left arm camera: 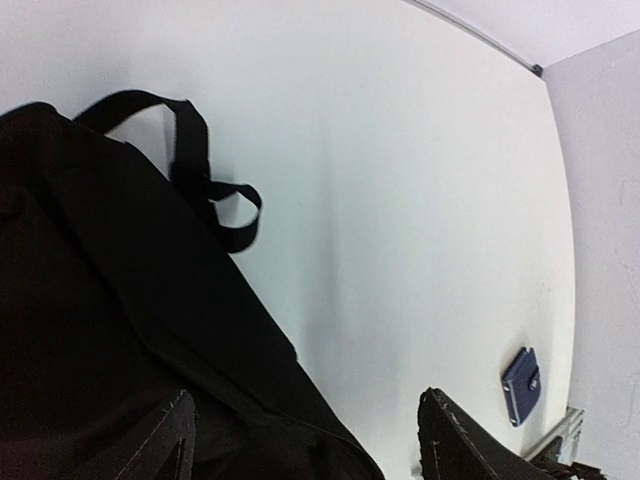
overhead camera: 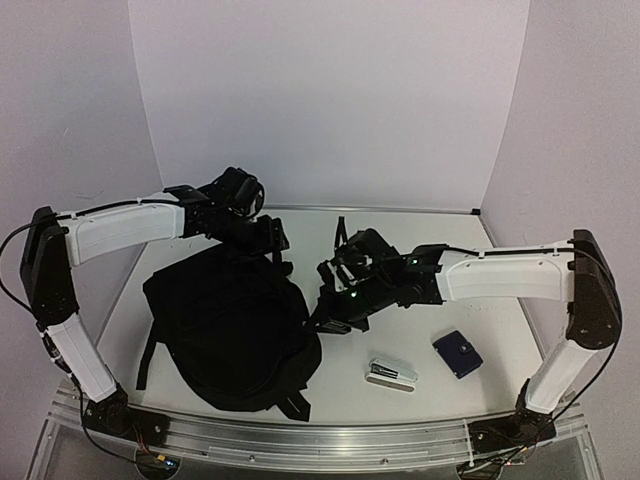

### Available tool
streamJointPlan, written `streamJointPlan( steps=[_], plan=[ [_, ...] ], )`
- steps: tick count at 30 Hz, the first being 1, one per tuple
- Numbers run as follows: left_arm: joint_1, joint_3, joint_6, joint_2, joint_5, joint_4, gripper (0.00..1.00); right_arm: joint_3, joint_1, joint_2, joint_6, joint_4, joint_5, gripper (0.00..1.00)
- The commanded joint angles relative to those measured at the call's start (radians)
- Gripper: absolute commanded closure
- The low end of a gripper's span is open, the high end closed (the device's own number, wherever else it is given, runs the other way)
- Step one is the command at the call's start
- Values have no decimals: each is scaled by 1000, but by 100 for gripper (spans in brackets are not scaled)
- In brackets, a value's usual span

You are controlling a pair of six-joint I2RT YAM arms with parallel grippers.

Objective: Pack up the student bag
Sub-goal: Zip the student bag at the center of the board.

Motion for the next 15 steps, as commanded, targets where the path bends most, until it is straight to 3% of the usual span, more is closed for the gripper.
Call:
streamJointPlan(
  steps=[1, 12, 15],
  plan=[
    [-34, -33, -115, -15, 111, 1, 23, 56, 8, -8, -17, 25, 15, 100],
    [-117, -26, -193, 55, 218, 61, 21, 51, 8, -17, -25, 25, 19, 100],
    [-132, -10, -192, 88, 242, 61, 25, 44, 9, -23, -25, 25, 23, 100]
  ],
)
